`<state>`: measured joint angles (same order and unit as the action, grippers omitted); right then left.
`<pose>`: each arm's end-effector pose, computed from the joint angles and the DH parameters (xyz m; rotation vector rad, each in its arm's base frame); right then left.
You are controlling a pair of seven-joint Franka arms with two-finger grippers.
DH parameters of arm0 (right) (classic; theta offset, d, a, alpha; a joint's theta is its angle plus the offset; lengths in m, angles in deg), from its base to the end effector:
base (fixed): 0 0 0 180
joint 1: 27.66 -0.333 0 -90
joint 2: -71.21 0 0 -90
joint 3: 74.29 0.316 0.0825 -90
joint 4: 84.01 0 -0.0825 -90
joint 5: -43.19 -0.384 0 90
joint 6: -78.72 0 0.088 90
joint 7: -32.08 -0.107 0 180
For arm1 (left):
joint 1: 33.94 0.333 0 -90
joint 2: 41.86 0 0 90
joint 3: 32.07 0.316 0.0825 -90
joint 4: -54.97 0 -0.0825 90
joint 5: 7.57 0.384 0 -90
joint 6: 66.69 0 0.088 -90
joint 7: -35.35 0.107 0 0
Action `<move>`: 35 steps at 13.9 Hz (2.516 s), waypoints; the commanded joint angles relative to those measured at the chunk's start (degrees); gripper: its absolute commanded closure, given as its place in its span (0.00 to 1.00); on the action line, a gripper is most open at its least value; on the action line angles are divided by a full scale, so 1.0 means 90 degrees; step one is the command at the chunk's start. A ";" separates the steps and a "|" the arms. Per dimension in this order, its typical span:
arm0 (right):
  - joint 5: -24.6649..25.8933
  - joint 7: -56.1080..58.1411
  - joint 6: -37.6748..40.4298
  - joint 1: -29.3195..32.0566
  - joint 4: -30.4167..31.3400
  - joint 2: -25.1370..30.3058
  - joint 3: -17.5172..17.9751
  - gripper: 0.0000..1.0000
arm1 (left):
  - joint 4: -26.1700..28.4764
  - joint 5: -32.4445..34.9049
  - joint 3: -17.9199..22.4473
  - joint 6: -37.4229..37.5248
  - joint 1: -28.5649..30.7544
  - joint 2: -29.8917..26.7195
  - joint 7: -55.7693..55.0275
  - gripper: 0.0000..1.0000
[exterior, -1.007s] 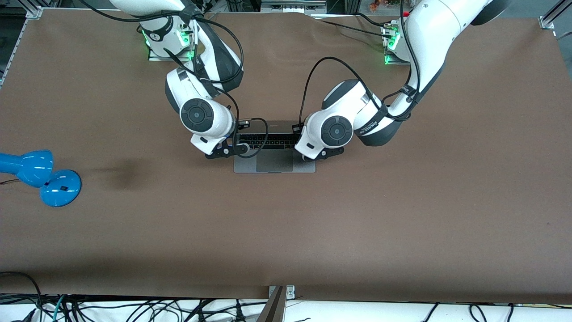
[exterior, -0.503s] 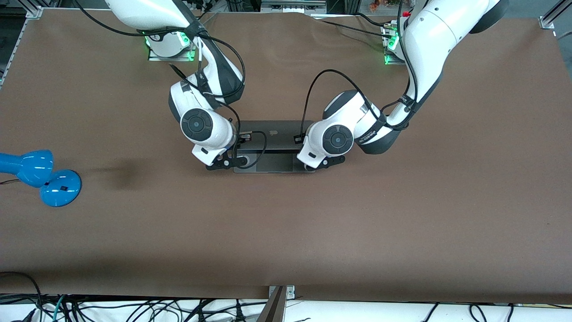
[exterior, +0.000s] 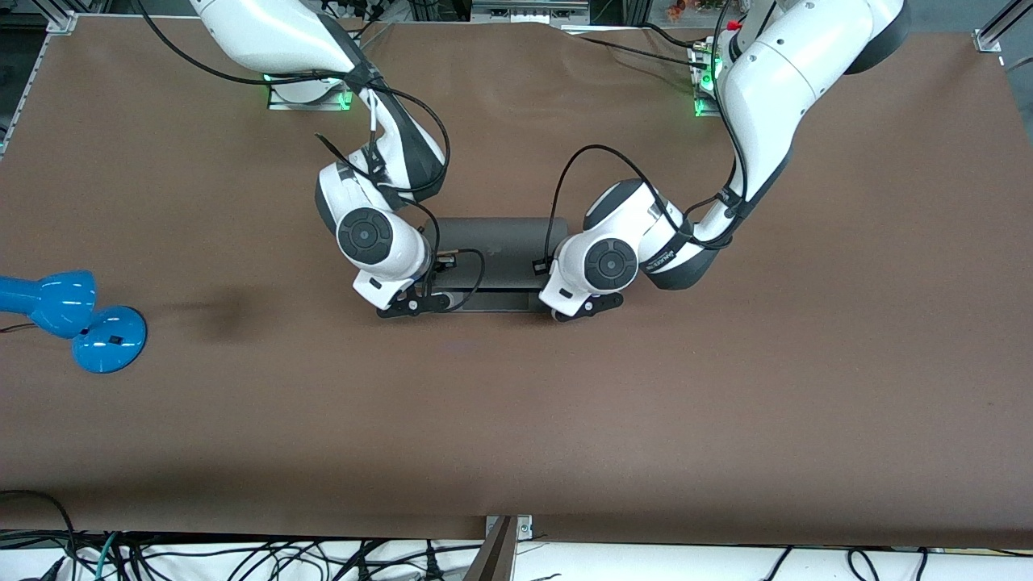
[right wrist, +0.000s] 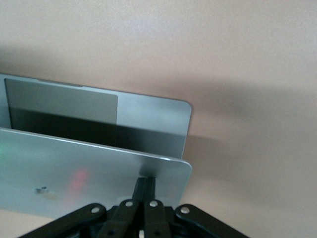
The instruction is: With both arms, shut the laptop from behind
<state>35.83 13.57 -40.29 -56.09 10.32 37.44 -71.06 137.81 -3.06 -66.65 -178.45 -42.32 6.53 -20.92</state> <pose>0.5670 0.3526 0.2593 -3.0582 -0.2316 0.3113 0.5613 -0.4122 0.2347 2.9386 0.4665 -0.6365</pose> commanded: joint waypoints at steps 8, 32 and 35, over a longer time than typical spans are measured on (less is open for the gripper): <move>0.0280 0.0064 -0.0478 0.0063 -0.0178 -0.0555 0.0023 1.00 | -0.0640 0.0397 0.0395 -0.0228 -0.0417 0.0619 -0.0086 1.00; 0.0251 -0.0375 0.0330 0.0053 -0.0501 0.0401 -0.0376 0.00 | -0.0601 0.0798 0.0434 0.0365 -0.0231 0.0025 -0.0076 0.00; 0.0261 -0.0278 0.1003 0.0053 -0.0501 0.0869 -0.1068 0.00 | -0.0562 0.0798 0.0434 0.1136 -0.0163 -0.0628 -0.0018 0.00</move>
<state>37.70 10.98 -34.60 -55.64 4.59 42.00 -77.35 131.46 2.66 -62.74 -172.38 -44.21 6.06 -20.92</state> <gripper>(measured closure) 0.000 0.000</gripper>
